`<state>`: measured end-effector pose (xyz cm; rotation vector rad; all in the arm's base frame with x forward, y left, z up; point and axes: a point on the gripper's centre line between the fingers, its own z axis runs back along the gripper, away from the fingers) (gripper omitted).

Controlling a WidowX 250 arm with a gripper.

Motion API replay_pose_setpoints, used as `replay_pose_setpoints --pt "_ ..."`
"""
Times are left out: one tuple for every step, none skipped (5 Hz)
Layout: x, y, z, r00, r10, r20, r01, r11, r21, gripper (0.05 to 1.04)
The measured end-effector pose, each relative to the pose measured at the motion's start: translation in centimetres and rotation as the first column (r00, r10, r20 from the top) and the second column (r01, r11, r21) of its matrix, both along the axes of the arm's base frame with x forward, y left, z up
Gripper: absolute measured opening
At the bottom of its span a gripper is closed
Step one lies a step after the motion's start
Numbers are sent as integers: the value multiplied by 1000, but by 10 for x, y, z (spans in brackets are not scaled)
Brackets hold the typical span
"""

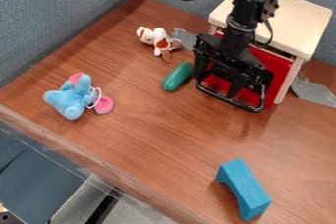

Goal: Close the drawer

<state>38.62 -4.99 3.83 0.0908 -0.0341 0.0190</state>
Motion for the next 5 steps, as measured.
replay_pose_setpoints --pt "-14 7 12 1000 -4 -22 3 1000 -29 1001" --pt "-28 5 40 999 -28 -18 27 998 -54 1000" --pt "-42 3 65 999 -50 -14 49 996 -78 1000" --pt "-55 8 96 999 -50 -22 47 993 -105 1000" --pt "-65 17 112 999 -33 -21 30 993 -111 1000"
